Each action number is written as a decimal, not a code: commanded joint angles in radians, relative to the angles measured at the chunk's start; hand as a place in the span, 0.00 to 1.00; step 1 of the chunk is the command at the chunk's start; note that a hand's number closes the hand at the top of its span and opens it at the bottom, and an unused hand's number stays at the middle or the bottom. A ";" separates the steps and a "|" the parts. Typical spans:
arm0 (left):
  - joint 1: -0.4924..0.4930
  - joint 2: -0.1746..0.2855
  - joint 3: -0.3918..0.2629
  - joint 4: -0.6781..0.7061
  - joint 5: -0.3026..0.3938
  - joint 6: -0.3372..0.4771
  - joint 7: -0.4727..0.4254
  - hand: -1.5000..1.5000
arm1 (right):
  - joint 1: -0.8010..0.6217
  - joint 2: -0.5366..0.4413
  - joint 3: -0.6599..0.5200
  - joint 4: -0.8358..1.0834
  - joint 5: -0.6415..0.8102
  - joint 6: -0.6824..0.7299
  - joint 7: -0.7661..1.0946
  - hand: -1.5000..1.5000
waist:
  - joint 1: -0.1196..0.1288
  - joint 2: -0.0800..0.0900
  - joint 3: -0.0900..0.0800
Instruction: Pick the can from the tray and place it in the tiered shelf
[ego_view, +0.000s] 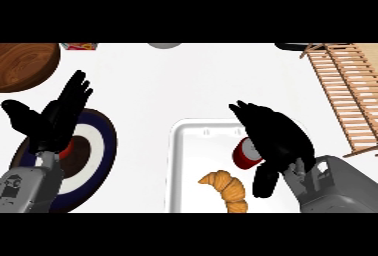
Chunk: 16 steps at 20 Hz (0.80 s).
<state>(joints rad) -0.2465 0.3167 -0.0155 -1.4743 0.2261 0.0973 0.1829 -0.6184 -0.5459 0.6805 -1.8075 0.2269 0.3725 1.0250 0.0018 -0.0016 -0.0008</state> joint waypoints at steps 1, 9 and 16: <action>0.021 0.023 0.029 0.010 0.019 -0.052 -0.006 0.50 | 0.051 -0.023 -0.020 -0.063 0.006 0.091 0.108 0.00 | -0.006 -0.001 0.000; 0.018 -0.020 0.004 -0.066 -0.040 0.005 0.048 0.50 | 0.149 -0.005 -0.022 -0.013 0.122 0.081 0.021 0.00 | -0.004 0.000 0.001; 0.000 -0.045 0.045 0.026 -0.031 -0.039 0.003 0.50 | 0.146 0.161 -0.029 0.115 0.257 0.067 -0.027 0.00 | 0.001 0.003 0.000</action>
<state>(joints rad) -0.2542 0.2972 0.0227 -1.5037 0.2007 0.0743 0.2280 -0.4649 -0.4664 0.6430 -1.7629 0.4162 0.4294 0.9575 -0.0001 -0.0006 -0.0001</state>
